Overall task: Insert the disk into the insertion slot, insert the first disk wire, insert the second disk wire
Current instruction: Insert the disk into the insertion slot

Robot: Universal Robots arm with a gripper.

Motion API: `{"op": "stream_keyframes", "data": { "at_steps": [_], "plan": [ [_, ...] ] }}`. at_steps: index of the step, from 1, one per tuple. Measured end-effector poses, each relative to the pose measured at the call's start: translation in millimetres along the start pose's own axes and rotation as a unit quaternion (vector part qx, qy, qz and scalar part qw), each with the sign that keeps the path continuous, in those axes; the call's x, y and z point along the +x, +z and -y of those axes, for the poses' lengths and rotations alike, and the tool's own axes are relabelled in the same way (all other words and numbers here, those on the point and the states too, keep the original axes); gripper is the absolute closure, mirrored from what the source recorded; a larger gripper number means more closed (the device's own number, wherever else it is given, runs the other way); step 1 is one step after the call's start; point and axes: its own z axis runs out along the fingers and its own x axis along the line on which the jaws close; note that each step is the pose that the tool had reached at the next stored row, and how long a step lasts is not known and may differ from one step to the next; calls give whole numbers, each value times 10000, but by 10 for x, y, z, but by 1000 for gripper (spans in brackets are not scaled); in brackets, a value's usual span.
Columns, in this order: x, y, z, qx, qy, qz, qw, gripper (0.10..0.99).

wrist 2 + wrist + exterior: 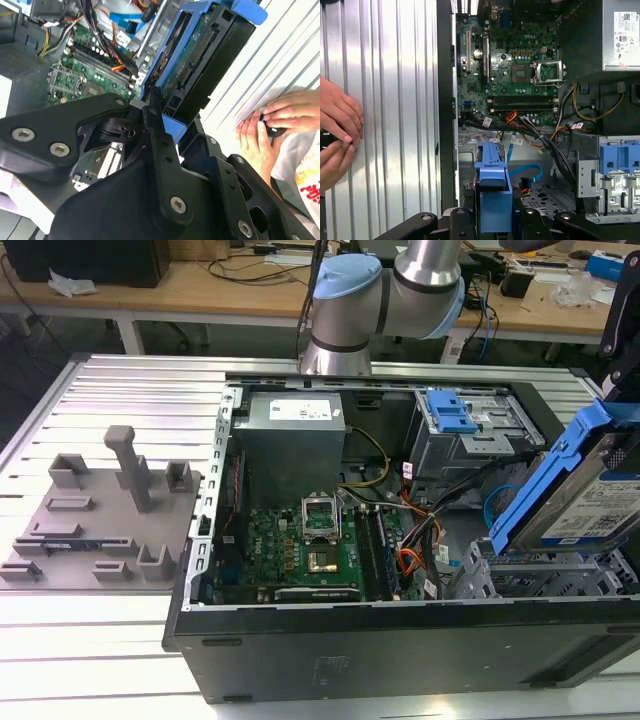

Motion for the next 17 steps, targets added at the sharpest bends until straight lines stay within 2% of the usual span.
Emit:
{"op": "stream_keyframes", "data": {
  "at_steps": [3, 7, 10, 17],
  "plan": [
    [1, 1, -42, 111, -5, 3, 9999, 722],
    [1, 1, -42, 112, -6, 3, 9999, 722],
    [0, 17, -16, 61, -4, -19, 10000, 722],
    [0, 30, 10, 42, 20, -29, 10000, 722]
  ]
}}
